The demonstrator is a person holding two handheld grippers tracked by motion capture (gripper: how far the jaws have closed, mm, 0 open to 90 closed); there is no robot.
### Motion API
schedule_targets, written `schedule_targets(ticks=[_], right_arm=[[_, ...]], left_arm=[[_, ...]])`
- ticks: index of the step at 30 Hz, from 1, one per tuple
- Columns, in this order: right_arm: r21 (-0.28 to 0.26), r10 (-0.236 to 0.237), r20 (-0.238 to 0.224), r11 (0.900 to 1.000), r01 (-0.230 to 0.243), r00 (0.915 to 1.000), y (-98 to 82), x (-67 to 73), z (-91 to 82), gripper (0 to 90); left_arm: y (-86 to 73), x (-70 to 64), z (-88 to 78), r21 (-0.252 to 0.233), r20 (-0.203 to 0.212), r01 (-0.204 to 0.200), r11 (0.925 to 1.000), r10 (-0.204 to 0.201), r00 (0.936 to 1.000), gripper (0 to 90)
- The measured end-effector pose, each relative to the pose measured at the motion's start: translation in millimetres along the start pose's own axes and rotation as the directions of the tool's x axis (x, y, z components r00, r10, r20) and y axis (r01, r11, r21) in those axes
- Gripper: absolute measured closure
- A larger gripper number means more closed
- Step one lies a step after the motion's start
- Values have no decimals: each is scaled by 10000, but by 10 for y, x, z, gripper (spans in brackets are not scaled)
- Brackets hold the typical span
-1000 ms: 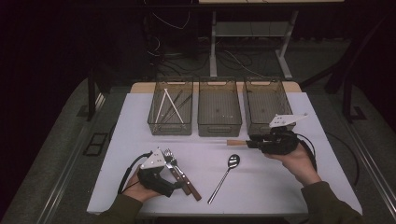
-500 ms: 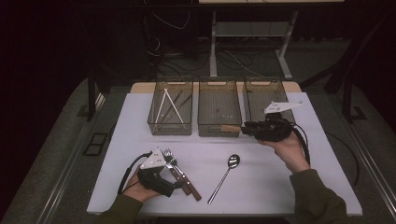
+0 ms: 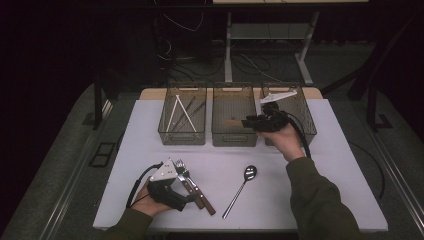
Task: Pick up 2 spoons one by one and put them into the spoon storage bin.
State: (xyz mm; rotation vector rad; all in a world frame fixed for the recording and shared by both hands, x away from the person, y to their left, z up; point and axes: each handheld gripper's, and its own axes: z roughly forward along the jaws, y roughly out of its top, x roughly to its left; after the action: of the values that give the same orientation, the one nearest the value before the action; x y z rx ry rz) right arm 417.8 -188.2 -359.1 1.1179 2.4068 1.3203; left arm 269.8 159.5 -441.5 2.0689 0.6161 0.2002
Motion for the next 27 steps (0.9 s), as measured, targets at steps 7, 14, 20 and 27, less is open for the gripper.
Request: schedule_targets(ticks=[7, 14, 20, 27], right_arm=[[275, 372, 180, 9989, -377, 9991, 51, -160, 283, 556], [190, 358, 163, 9992, -362, 9992, -24, -128, 185, 441], [407, -164, -190, 9990, 172, 9997, -238, 64, -1, 454], [755, -623, -513, 9950, 660, 9967, -493, 188, -126, 540]], left_arm=[[2, 6, -3, -31, 37, -42, 10000, 42, 10000, 0], [2, -4, -1, -98, 48, 38, 9999, -37, 10000, 0], [3, -6, 3, -15, 14, 10, 10000, -10, 10000, 0], [2, 2, 4, 72, 9, -71, 9999, 71, 10000, 0]])
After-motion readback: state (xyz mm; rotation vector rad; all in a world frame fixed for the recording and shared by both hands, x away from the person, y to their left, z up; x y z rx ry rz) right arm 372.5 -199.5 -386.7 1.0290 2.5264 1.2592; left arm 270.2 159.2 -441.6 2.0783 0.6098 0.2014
